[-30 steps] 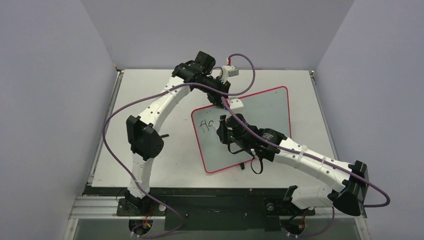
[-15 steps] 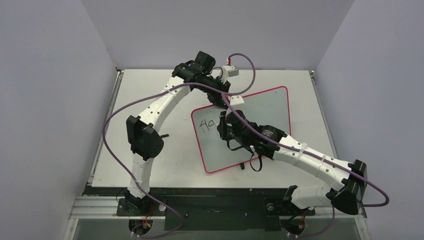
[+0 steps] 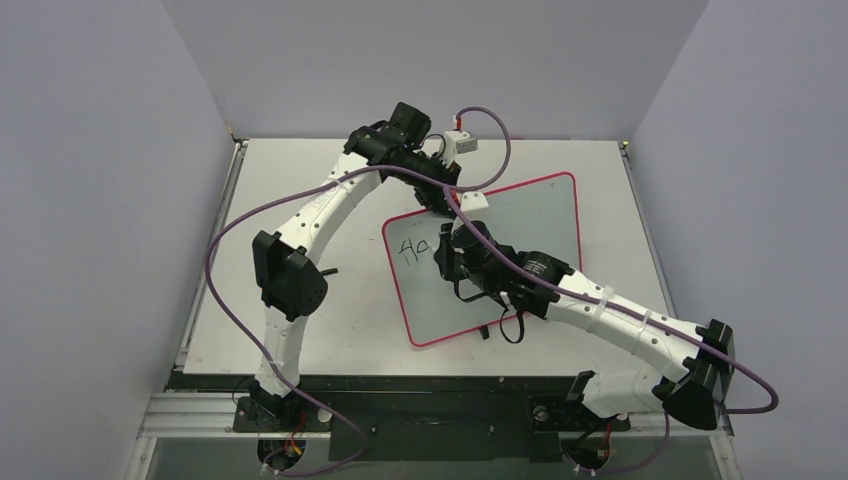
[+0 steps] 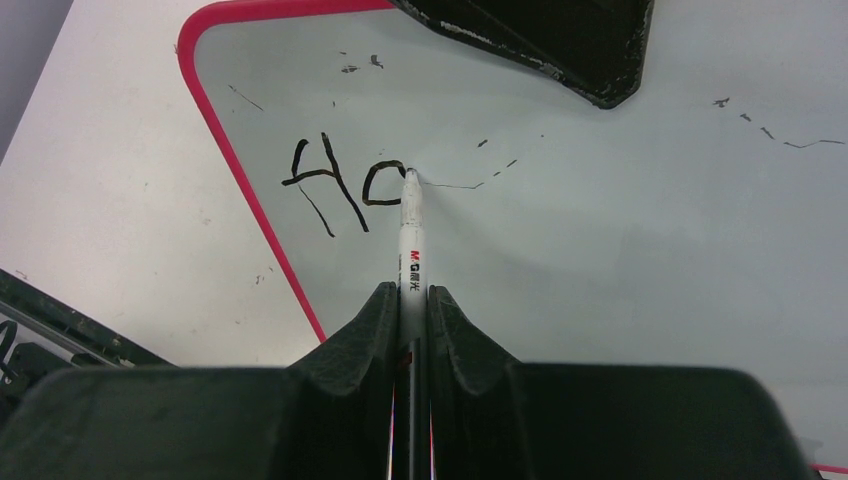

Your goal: Write a sentence on the whiteboard

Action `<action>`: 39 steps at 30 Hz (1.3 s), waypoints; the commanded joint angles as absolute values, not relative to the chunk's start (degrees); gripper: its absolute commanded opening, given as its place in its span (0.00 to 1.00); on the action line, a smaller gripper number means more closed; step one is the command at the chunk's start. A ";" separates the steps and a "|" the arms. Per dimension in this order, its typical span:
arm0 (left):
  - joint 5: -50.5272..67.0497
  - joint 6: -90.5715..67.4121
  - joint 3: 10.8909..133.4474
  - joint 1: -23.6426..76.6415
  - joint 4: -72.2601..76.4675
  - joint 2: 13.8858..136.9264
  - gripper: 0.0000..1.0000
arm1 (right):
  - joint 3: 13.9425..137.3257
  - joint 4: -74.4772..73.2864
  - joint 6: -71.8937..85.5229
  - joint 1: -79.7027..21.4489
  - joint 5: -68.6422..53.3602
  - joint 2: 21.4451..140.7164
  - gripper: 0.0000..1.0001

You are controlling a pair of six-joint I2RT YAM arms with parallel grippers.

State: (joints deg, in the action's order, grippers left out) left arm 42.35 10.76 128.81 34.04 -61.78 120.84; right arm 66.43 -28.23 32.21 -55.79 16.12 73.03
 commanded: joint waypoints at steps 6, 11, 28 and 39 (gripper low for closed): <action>42.89 12.62 130.40 35.24 -60.64 117.16 0.00 | 62.54 -27.50 32.84 -55.09 18.54 71.40 0.00; 42.77 12.57 130.41 35.24 -60.64 117.16 0.00 | 61.37 -27.72 33.07 -55.10 18.70 70.36 0.00; 42.65 12.50 130.43 35.24 -60.64 116.67 0.00 | 64.73 -27.34 33.25 -55.20 16.20 65.96 0.00; 42.79 12.57 130.36 35.28 -60.64 116.54 0.00 | 66.14 -26.88 33.49 -53.70 17.91 67.75 0.00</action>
